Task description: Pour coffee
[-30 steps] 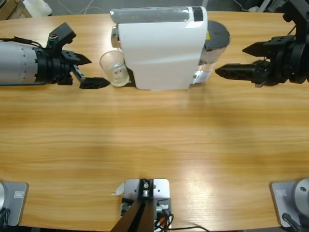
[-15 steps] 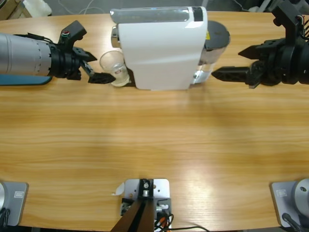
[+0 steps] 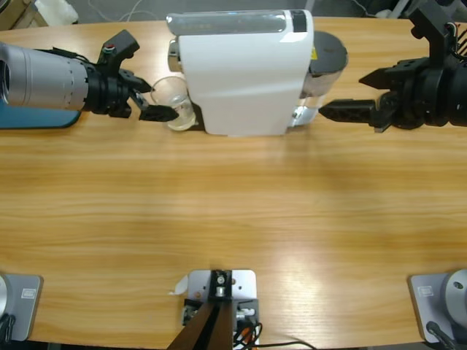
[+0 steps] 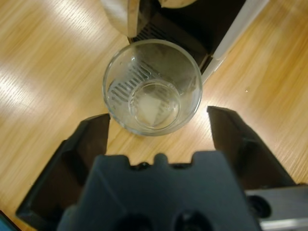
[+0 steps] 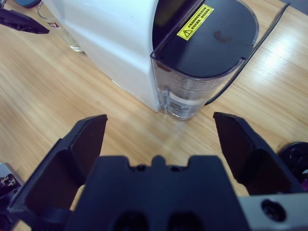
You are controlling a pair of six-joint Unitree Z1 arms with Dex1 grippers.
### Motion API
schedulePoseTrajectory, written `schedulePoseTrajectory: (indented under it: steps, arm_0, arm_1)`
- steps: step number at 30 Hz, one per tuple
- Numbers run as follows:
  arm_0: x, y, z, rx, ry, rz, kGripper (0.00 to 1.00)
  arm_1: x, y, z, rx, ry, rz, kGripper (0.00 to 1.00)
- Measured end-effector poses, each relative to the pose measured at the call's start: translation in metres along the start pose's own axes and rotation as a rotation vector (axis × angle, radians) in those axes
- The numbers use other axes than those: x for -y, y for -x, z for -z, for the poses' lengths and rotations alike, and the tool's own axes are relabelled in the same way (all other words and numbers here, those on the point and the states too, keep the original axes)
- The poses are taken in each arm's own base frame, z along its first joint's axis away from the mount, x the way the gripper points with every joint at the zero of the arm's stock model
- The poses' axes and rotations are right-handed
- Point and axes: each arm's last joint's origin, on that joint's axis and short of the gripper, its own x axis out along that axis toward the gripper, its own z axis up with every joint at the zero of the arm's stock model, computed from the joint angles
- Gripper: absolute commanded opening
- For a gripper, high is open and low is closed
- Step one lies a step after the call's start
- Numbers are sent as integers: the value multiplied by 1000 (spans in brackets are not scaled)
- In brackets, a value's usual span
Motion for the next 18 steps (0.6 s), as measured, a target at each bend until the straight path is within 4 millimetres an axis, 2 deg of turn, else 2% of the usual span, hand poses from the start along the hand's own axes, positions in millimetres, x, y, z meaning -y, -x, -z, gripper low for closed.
schedulePoseTrajectory:
  steps: [3, 7, 18]
  arm_0:
    - [-1, -4, 0, -8, 1, 2, 889]
    - [-1, -8, 1, -19, 4, 4, 762]
    - [-4, -12, -6, 18, -3, -4, 776]
  arm_1:
    - [0, 0, 0, 0, 0, 0, 1000]
    - [0, 0, 0, 0, 0, 0, 1000]
    - [0, 0, 0, 0, 0, 0, 1000]
